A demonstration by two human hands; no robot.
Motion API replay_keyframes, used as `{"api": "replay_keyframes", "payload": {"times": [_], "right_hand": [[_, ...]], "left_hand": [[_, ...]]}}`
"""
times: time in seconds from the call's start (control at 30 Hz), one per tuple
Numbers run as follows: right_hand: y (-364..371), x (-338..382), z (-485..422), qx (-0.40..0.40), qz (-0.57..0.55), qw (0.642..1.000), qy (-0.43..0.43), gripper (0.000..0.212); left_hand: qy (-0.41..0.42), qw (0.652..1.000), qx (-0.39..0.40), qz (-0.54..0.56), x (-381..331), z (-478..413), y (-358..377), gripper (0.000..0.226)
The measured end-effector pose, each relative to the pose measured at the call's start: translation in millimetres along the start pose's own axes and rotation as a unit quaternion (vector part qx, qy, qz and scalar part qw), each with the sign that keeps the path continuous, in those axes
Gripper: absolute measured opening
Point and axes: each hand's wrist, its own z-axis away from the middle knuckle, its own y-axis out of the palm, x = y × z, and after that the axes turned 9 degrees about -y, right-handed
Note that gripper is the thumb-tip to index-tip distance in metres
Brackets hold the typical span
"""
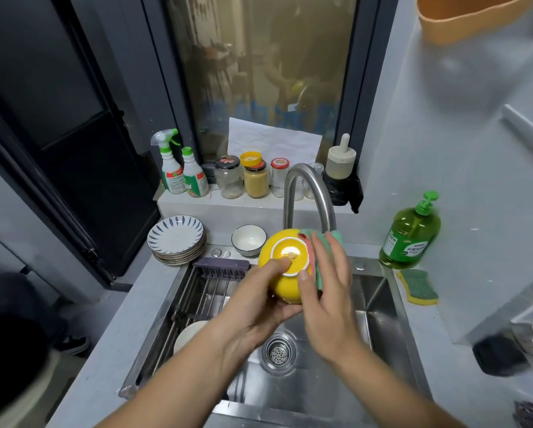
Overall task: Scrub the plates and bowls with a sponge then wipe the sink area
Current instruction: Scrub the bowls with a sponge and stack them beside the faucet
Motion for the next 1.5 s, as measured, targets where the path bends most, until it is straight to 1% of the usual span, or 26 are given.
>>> {"api": "replay_keyframes", "payload": {"times": [0.03,0.1,0.17,0.23,0.27,0.37,0.43,0.5,0.57,0.7,0.8,0.87,0.9,0.97,1.03,1.1,1.13,1.17,1.2,1.23,1.27,1.3,1.33,1.4,1.43,1.5], "right_hand": [[1.7,0.4,-0.2,-0.029,-0.002,1.000,0.002,0.053],[-2.4,-1.3,-9.2,-0.072,-0.013,0.997,0.015,0.053],[-12.6,-3.9,-18.8,-0.059,-0.030,0.998,0.010,0.050],[-24.1,-6.2,-26.6,-0.005,-0.042,0.999,-0.010,0.044],[-28.4,-7.6,-30.5,0.035,-0.041,0.998,-0.021,0.042],[-32.6,-10.1,-40.1,0.147,-0.007,0.988,-0.047,0.042],[-28.3,-9.5,-42.3,0.182,0.014,0.982,-0.058,0.045],[-19.5,-7.5,-40.6,0.197,0.035,0.978,-0.066,0.049],[-7.8,-5.4,-37.0,0.193,0.057,0.977,-0.072,0.051],[29.5,-0.9,-28.3,0.131,0.076,0.986,-0.065,0.047],[67.6,-5.0,-26.3,0.083,0.039,0.996,-0.012,0.040],[93.6,-14.2,-25.2,0.055,-0.017,0.997,0.059,0.038],[107.4,-18.7,-26.6,0.041,-0.055,0.991,0.113,0.038],[125.6,-27.8,-33.1,0.021,-0.133,0.962,0.240,0.038],[139.5,-36.7,-51.2,0.038,-0.192,0.909,0.367,0.044],[148.3,-45.4,-71.8,0.059,-0.267,0.853,0.445,0.051],[152.8,-49.1,-80.1,0.058,-0.292,0.835,0.462,0.051],[159.1,-54.1,-86.4,0.049,-0.310,0.825,0.469,0.051],[167.1,-64.2,-91.9,0.035,-0.323,0.819,0.474,0.052],[173.2,-68.5,-96.9,0.029,-0.332,0.814,0.477,0.057],[178.4,-76.9,-100.5,0.028,-0.321,0.820,0.473,0.065],[183.8,-83.7,-106.7,0.027,-0.306,0.825,0.474,0.072],[186.9,-89.1,-111.7,0.025,-0.290,0.830,0.475,0.071],[193.6,-96.7,-123.0,0.020,-0.297,0.825,0.480,0.056],[196.0,-96.2,-129.6,0.023,-0.305,0.823,0.479,0.052],[199.9,-101.8,-141.2,0.027,-0.300,0.828,0.473,0.055]], "left_hand": [[0.016,1.000,0.003,0.015,7.8,-2.1,5.0,0.064],[0.045,0.999,-0.012,0.006,20.8,-3.5,11.3,0.069],[0.052,0.998,-0.037,-0.025,24.4,-0.9,10.0,0.073],[0.036,0.995,-0.052,-0.082,15.8,5.5,5.7,0.085],[0.032,0.992,-0.059,-0.106,9.8,7.6,1.0,0.086],[0.018,0.979,-0.059,-0.195,-11.9,13.4,-12.6,0.073],[-0.014,0.973,-0.030,-0.227,-22.3,14.1,-22.1,0.064],[-0.031,0.976,-0.018,-0.216,-27.0,12.8,-33.1,0.060],[-0.027,0.981,-0.028,-0.191,-26.5,10.1,-43.6,0.063],[0.008,0.996,-0.028,-0.090,-25.5,-0.4,-67.3,0.063],[0.036,0.997,-0.054,-0.039,-37.1,-14.9,-85.3,0.062],[0.055,0.995,-0.074,-0.035,-43.8,-26.9,-98.3,0.059],[0.064,0.994,-0.084,-0.040,-47.2,-34.6,-108.0,0.061],[0.095,0.985,-0.110,-0.088,-51.6,-46.8,-125.9,0.067],[0.137,0.969,-0.117,-0.171,-58.5,-61.8,-148.0,0.079],[0.174,0.951,-0.098,-0.238,-65.6,-76.9,-167.4,0.085],[0.197,0.940,-0.081,-0.268,-68.8,-85.1,-176.1,0.086],[0.231,0.922,-0.068,-0.304,-70.9,-94.2,-186.0,0.088],[0.270,0.893,-0.060,-0.354,-73.6,-107.9,-197.5,0.091],[0.301,0.856,-0.047,-0.417,-75.5,-118.8,-206.2,0.092],[0.313,0.828,-0.032,-0.464,-77.8,-127.9,-212.9,0.091],[0.304,0.819,-0.016,-0.487,-81.0,-139.0,-218.6,0.086],[0.291,0.823,-0.012,-0.488,-83.4,-146.8,-221.4,0.079],[0.253,0.865,-0.011,-0.433,-90.1,-163.4,-223.0,0.062],[0.236,0.883,-0.013,-0.406,-93.6,-170.1,-222.9,0.054],[0.227,0.894,-0.025,-0.386,-103.7,-183.5,-220.4,0.043]]}}
